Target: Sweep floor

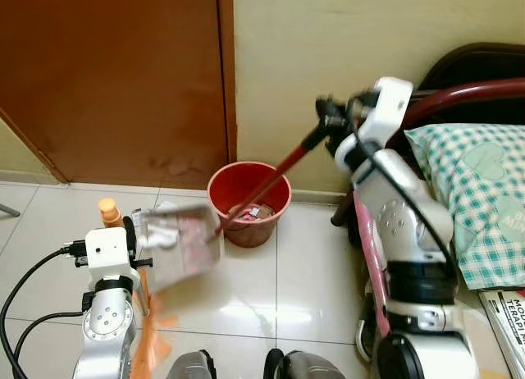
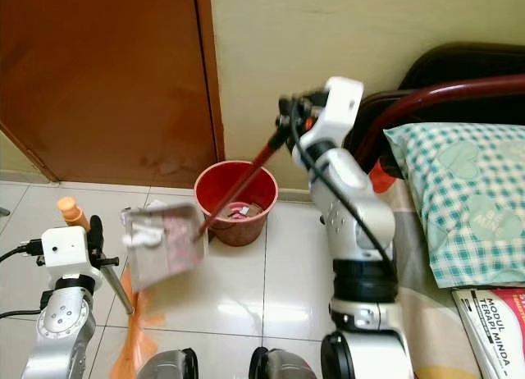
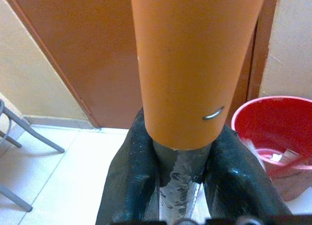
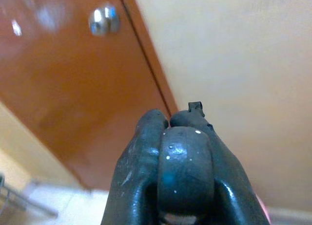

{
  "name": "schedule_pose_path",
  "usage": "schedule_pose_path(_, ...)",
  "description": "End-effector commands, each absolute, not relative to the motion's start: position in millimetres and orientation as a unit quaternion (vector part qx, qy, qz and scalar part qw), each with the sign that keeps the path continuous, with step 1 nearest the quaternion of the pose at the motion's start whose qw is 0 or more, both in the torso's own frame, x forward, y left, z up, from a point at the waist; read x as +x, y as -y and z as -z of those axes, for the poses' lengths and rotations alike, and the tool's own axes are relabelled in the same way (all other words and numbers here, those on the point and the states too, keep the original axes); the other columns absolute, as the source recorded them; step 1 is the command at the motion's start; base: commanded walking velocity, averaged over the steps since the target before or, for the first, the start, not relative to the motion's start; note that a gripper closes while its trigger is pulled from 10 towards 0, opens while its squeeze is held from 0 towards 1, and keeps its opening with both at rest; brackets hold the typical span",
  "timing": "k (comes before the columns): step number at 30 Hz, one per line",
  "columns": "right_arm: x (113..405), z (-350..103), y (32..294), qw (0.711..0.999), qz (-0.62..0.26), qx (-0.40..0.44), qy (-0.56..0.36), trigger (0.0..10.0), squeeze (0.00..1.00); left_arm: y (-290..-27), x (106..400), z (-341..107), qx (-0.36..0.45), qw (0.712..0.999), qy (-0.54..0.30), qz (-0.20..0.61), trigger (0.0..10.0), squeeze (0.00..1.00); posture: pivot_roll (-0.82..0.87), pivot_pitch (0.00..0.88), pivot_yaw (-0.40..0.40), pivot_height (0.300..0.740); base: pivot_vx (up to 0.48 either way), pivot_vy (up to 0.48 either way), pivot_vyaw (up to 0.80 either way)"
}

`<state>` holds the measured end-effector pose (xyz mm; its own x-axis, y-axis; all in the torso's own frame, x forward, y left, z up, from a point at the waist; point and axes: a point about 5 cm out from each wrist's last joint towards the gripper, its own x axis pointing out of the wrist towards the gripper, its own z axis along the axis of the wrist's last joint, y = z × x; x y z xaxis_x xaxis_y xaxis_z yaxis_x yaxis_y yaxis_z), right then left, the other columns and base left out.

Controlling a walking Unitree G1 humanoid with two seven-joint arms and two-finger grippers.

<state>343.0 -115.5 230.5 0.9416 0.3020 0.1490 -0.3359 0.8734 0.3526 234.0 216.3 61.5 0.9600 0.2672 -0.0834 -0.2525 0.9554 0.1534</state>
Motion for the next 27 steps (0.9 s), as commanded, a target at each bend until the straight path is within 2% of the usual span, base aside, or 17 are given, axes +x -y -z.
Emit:
schedule_pose_path(1, 345, -247, 118, 0.96, -0.168, 0.21, 0.082, 10.0, 0.0, -216, 228, -49, 0.069, 0.985, -0.081, -0.136, 10.0, 0.0, -0.01, 0.106, -0.066, 0.74, 0.0, 0.0, 0.0)
schedule_pose_path(8, 357, -291, 130, 0.954, -0.151, 0.205, 0.16, 10.0, 0.0, -215, 230, -49, 0.067, 0.986, -0.08, -0.133, 10.0, 0.0, -0.01, 0.101, -0.066, 0.74, 0.0, 0.0, 0.0)
schedule_pose_path(13, 359, -315, 142, 0.956, -0.128, 0.137, 0.225, 10.0, 0.0, -213, 231, -48, 0.065, 0.986, -0.081, -0.13, 10.0, 0.0, -0.01, 0.098, -0.065, 0.74, 0.0, 0.0, 0.0)
schedule_pose_path(15, 356, -328, 150, 0.955, -0.104, 0.07, 0.268, 10.0, 0.0, -213, 230, -47, 0.063, 0.987, -0.082, -0.127, 10.0, 0.0, -0.01, 0.1, -0.063, 0.74, 0.0, 0.0, 0.0)
schedule_pose_path(22, 354, -330, 151, 0.949, -0.084, -0.023, 0.302, 10.0, 0.0, -212, 230, -46, 0.062, 0.987, -0.083, -0.121, 10.0, 0.0, -0.01, 0.104, -0.06, 0.74, 0.0, 0.0, 0.0)
schedule_pose_path(27, 350, -321, 141, 0.94, -0.105, -0.078, 0.314, 10.0, 0.0, -213, 230, -47, 0.064, 0.987, -0.083, -0.119, 10.0, 0.0, -0.01, 0.11, -0.055, 0.74, 0.0, 0.0, 0.0)
